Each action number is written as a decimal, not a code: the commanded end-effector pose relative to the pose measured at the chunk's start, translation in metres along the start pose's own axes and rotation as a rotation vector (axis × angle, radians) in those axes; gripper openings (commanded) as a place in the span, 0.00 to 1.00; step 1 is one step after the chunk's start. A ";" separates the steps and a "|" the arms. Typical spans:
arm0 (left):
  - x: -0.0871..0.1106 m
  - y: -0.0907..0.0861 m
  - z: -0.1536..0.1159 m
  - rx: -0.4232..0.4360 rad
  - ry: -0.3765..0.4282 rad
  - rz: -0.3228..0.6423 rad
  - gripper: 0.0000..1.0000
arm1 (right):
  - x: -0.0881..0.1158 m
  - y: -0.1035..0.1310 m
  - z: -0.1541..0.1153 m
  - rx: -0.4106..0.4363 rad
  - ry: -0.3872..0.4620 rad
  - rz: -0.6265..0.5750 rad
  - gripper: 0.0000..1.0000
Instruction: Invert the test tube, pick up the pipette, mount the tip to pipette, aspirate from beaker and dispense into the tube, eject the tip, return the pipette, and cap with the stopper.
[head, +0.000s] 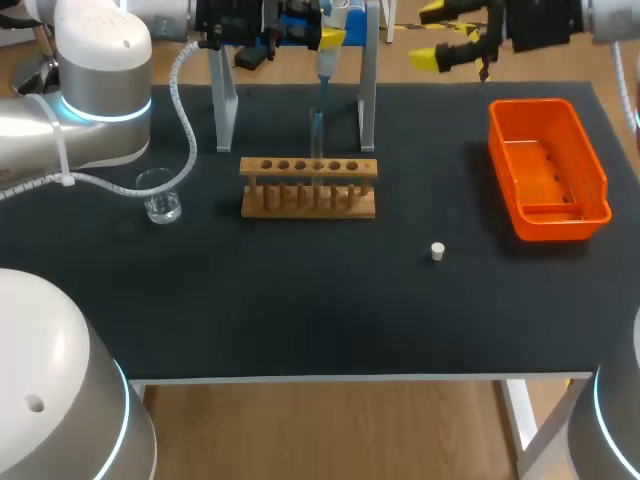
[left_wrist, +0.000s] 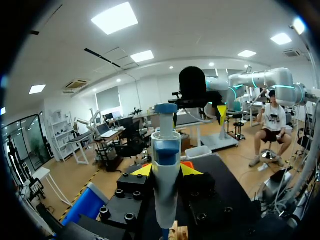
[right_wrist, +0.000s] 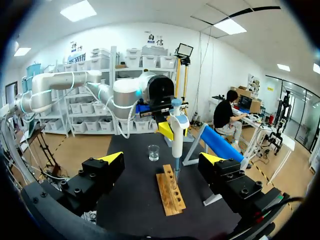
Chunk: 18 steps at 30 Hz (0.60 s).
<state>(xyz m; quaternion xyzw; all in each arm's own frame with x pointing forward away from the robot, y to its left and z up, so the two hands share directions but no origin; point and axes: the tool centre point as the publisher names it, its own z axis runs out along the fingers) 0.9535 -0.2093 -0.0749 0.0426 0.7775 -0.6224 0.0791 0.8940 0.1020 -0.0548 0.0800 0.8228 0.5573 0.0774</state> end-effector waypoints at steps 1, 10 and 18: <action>0.000 0.000 -0.001 0.002 0.001 0.002 0.00 | -0.002 0.002 -0.003 0.011 0.007 0.001 1.00; 0.000 0.000 -0.001 0.002 0.001 0.002 0.00 | -0.002 0.002 -0.003 0.011 0.007 0.001 1.00; 0.000 0.000 -0.001 0.002 0.001 0.002 0.00 | -0.003 0.032 0.004 0.002 0.010 0.042 1.00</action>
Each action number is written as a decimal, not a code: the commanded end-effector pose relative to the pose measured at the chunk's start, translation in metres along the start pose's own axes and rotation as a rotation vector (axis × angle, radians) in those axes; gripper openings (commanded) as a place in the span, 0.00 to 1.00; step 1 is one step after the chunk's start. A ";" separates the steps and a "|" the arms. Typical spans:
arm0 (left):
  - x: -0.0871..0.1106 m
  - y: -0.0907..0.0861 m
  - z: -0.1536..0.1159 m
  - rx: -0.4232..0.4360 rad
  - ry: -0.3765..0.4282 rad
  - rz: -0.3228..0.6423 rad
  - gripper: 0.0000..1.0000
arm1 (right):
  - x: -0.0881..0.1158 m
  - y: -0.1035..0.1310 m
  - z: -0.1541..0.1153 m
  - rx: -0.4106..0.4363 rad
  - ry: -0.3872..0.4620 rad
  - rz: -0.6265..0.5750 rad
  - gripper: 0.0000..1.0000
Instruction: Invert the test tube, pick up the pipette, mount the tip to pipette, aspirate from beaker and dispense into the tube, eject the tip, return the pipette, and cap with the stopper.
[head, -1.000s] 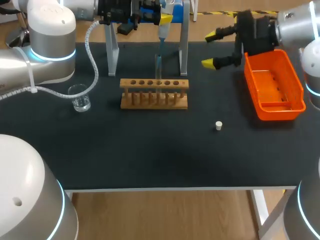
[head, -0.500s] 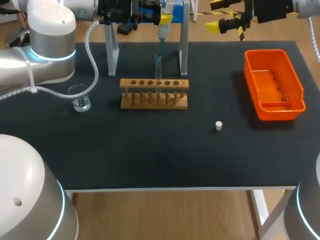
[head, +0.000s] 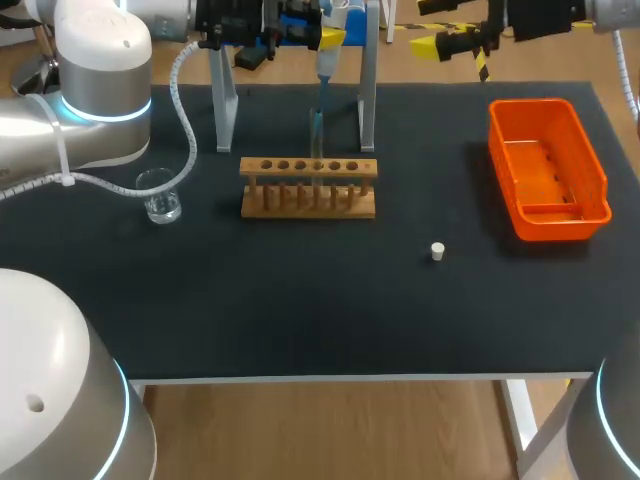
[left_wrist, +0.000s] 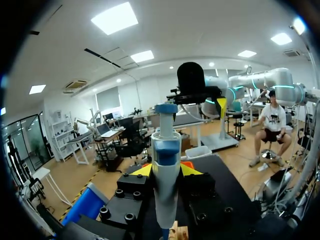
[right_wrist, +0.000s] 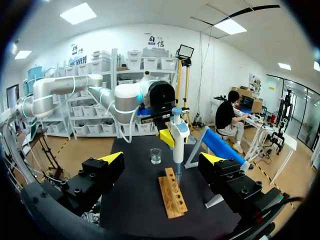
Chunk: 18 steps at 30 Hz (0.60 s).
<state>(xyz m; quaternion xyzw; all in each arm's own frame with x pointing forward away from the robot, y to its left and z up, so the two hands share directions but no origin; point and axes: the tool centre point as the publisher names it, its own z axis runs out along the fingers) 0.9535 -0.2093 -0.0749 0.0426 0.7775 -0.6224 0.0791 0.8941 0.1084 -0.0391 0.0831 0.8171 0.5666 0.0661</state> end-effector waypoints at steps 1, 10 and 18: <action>0.000 0.000 -0.001 0.002 0.001 0.002 0.00 | -0.004 0.019 0.003 0.016 0.001 0.027 1.00; 0.000 0.000 -0.001 0.002 0.001 0.002 0.00 | -0.002 0.044 0.003 0.031 0.015 0.060 1.00; 0.000 0.000 -0.001 0.002 0.001 0.002 0.00 | -0.010 0.060 0.011 0.060 0.013 0.127 0.47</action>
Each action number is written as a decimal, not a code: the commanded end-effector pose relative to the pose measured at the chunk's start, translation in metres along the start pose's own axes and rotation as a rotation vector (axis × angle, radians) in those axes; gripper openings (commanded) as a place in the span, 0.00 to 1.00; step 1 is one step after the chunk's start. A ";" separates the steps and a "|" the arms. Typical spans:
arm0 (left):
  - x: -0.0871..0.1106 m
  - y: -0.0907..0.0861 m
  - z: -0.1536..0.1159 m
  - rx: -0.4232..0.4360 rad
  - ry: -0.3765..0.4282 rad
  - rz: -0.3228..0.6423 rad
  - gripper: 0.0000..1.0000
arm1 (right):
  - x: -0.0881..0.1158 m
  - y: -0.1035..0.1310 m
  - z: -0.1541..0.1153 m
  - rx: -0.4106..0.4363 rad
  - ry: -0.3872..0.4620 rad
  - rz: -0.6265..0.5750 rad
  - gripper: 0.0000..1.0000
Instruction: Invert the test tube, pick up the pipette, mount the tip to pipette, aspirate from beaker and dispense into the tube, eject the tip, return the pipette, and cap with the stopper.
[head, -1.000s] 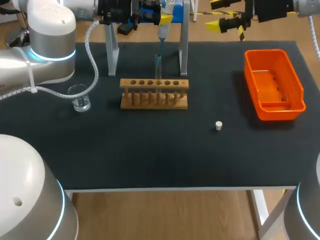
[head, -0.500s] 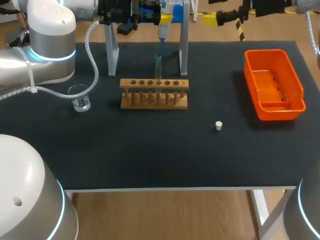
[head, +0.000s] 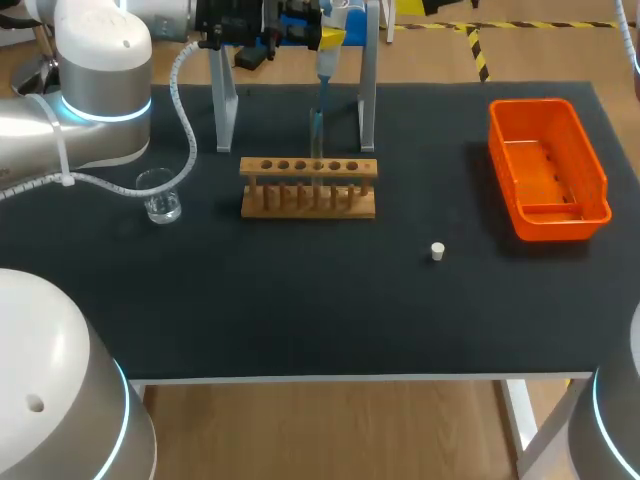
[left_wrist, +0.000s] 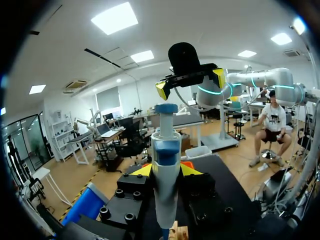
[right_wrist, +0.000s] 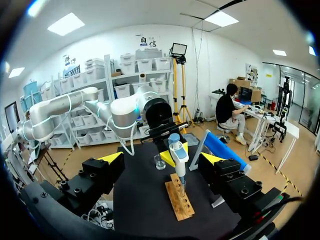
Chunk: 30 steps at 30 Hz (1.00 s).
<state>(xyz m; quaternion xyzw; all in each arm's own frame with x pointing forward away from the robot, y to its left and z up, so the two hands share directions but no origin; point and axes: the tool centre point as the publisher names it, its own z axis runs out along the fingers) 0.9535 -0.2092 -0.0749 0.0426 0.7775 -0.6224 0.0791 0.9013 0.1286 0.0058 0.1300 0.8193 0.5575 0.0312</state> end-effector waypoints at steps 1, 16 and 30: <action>0.000 0.000 0.000 0.002 0.001 0.002 0.00 | -0.006 0.013 0.008 0.032 0.007 0.013 0.40; 0.000 0.000 0.000 0.002 0.001 0.002 0.00 | -0.003 0.031 0.033 0.070 0.017 0.061 0.00; 0.000 0.000 0.000 0.002 0.001 0.002 0.00 | -0.014 0.034 0.063 0.099 0.008 0.088 0.00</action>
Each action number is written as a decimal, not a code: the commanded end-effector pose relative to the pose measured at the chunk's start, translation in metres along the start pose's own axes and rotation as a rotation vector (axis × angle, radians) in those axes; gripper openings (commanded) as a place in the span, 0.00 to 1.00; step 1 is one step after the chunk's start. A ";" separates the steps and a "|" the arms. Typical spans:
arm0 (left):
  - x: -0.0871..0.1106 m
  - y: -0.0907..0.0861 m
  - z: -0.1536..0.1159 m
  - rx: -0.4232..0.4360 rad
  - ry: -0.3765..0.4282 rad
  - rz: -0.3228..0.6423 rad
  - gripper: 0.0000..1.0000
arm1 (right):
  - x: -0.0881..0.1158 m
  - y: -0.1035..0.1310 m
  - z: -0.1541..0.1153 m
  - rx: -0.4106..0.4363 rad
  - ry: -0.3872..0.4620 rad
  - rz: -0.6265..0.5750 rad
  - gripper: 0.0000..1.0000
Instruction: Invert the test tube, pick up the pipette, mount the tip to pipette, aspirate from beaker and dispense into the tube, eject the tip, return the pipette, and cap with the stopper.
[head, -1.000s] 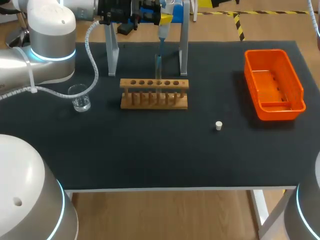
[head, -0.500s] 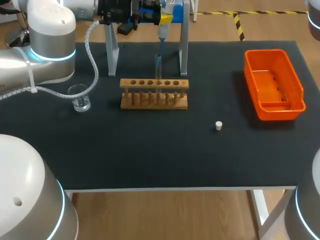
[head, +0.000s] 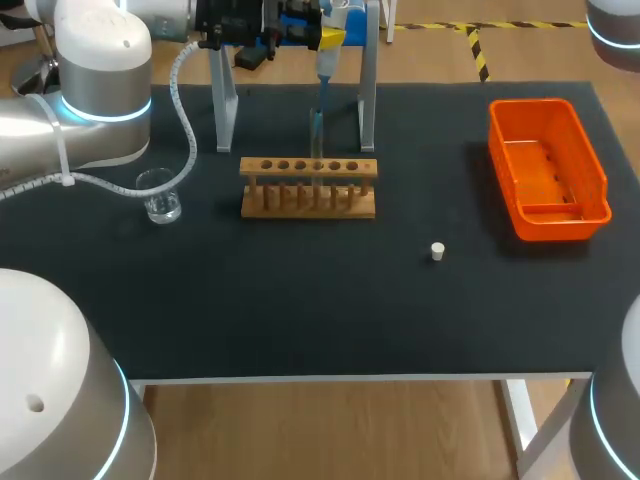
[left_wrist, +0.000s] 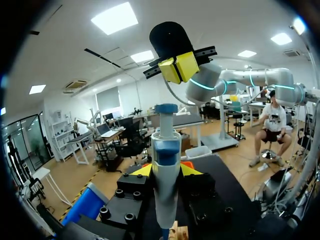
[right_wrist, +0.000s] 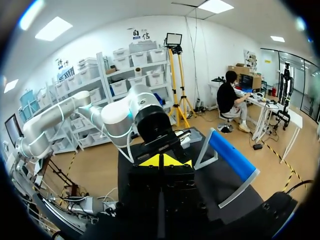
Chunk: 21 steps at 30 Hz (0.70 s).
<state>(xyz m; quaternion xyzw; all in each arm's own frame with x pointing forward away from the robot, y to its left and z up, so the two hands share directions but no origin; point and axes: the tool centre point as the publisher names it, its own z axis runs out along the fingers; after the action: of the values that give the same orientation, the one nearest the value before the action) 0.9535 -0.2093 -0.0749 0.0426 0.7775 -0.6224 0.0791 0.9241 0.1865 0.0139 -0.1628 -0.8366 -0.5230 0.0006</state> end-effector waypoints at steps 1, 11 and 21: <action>0.000 0.000 -0.001 0.002 0.001 0.002 0.00 | -0.008 0.004 0.010 0.015 0.001 0.011 0.00; 0.000 0.000 -0.001 0.002 0.001 0.002 0.00 | -0.018 0.002 0.021 0.030 -0.006 0.029 0.00; 0.000 0.000 -0.001 0.002 0.001 0.002 0.00 | -0.024 0.004 0.026 0.032 -0.011 0.030 0.00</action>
<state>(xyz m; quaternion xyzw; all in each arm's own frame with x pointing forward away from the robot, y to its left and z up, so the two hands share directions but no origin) 0.9535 -0.2093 -0.0749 0.0426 0.7775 -0.6224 0.0791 0.9496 0.2032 0.0012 -0.1793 -0.8412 -0.5100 0.0049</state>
